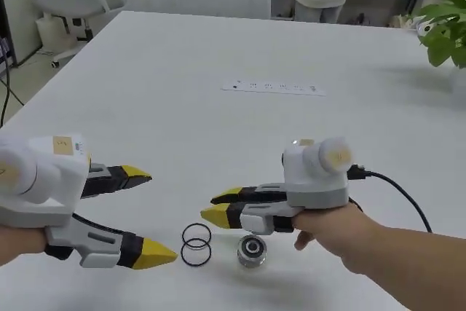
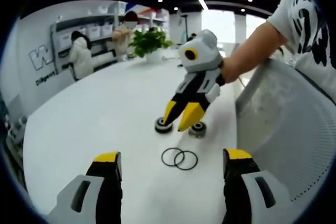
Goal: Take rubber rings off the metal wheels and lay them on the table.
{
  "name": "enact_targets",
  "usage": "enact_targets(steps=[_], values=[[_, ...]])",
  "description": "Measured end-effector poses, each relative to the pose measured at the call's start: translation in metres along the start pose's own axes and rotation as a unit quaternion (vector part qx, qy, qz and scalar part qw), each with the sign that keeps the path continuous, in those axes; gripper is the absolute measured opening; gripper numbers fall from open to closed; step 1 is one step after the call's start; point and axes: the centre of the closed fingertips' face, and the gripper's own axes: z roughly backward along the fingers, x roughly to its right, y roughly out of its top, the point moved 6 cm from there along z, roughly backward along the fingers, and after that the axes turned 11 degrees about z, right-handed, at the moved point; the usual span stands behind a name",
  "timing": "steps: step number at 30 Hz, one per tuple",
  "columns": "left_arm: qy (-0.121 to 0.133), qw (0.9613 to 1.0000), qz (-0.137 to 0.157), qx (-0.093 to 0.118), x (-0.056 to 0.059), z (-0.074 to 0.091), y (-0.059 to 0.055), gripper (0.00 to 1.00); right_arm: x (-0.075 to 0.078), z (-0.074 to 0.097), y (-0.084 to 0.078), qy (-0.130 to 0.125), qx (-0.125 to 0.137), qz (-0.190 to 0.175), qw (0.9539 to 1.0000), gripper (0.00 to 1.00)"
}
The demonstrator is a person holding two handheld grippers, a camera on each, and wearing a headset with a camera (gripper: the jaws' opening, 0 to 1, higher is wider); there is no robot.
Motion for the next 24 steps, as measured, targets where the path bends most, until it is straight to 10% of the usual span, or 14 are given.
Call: enact_targets(steps=[24], values=[[-0.010,0.9999,-0.011,-0.002,-0.005,-0.013,0.013,0.79,0.025,0.046,-0.001,-0.043,0.003,0.014,0.9990,0.25]])
